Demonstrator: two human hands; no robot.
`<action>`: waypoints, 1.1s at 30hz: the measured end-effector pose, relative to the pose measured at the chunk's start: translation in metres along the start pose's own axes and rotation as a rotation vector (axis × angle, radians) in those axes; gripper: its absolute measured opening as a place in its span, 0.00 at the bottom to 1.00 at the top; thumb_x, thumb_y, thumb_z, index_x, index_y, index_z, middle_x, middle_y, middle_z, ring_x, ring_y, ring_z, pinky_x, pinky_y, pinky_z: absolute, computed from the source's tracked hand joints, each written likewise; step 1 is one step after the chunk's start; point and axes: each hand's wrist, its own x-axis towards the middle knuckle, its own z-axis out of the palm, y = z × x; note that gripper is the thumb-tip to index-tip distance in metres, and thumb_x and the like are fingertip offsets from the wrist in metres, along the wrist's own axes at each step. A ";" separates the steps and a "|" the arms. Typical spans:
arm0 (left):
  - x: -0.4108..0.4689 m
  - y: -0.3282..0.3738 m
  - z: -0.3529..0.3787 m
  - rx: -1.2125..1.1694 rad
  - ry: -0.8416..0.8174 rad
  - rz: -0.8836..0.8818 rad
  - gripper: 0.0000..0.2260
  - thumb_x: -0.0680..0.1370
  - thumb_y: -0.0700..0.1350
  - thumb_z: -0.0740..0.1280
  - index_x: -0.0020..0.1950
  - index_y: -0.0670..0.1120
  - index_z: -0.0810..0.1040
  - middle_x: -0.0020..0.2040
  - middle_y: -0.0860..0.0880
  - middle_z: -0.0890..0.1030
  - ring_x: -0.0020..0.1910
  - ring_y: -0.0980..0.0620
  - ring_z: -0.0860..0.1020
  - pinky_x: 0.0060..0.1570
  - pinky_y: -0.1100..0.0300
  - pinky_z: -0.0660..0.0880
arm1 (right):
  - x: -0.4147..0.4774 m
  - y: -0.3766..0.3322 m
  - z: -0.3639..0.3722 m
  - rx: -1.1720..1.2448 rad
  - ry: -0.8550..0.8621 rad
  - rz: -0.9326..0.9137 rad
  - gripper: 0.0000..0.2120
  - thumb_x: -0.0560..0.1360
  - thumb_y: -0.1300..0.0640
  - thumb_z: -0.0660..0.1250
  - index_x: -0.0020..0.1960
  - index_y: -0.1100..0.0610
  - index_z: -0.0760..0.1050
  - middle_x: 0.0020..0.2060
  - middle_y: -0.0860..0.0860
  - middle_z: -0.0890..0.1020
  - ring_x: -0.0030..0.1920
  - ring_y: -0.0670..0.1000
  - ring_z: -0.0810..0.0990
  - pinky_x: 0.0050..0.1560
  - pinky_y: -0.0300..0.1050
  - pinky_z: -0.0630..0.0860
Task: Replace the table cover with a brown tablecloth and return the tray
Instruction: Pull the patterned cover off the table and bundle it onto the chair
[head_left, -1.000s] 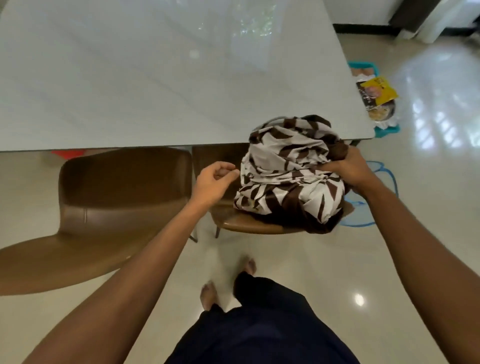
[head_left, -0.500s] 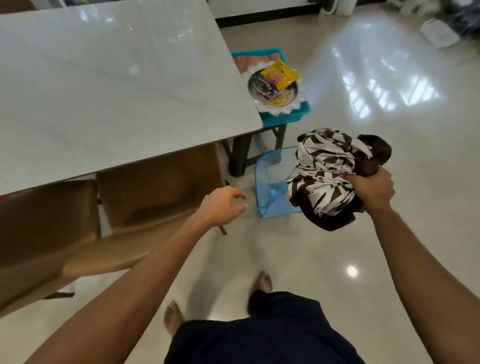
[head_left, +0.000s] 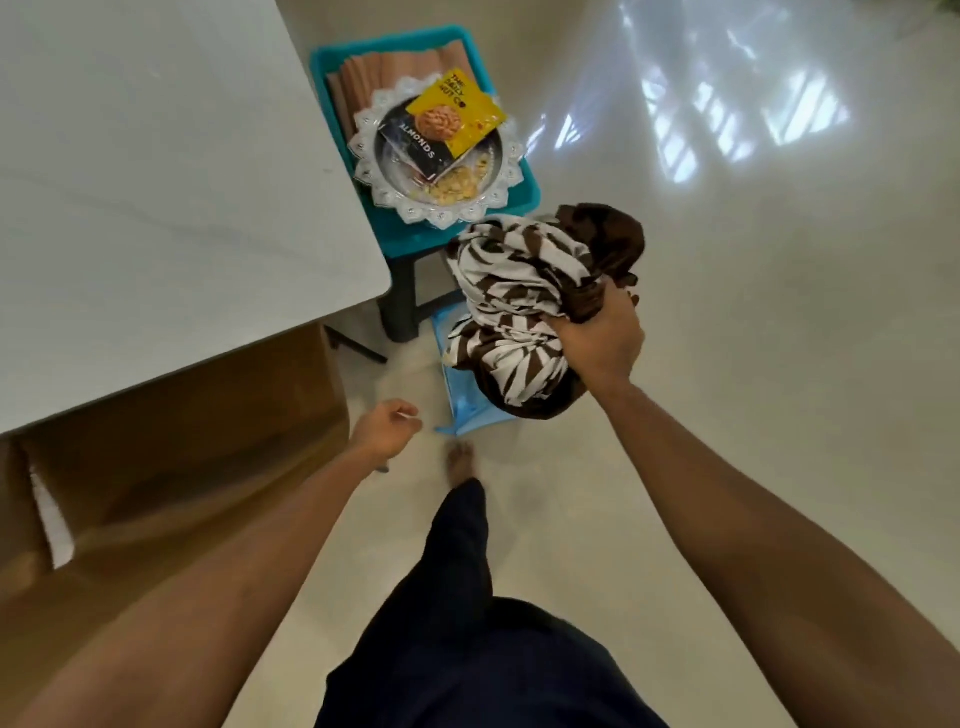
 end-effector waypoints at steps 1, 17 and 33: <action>0.019 0.005 0.003 -0.031 0.016 -0.030 0.08 0.78 0.47 0.70 0.57 0.51 0.79 0.53 0.47 0.81 0.51 0.48 0.79 0.48 0.55 0.75 | 0.010 0.004 0.014 -0.066 -0.001 -0.031 0.26 0.68 0.39 0.74 0.62 0.48 0.77 0.51 0.51 0.82 0.52 0.55 0.82 0.48 0.43 0.73; 0.234 0.025 0.078 -0.170 0.045 -0.029 0.31 0.77 0.35 0.63 0.78 0.56 0.65 0.69 0.46 0.76 0.63 0.45 0.78 0.62 0.47 0.77 | 0.092 0.115 0.220 -0.669 -0.613 -0.177 0.27 0.72 0.54 0.72 0.69 0.49 0.69 0.60 0.57 0.75 0.57 0.63 0.76 0.49 0.55 0.77; 0.235 -0.010 0.093 -0.267 0.117 -0.012 0.26 0.79 0.32 0.60 0.66 0.61 0.72 0.60 0.53 0.79 0.56 0.48 0.81 0.54 0.47 0.81 | 0.116 0.168 0.294 -0.260 -1.150 0.125 0.17 0.77 0.66 0.64 0.64 0.58 0.79 0.63 0.58 0.80 0.54 0.51 0.77 0.59 0.45 0.73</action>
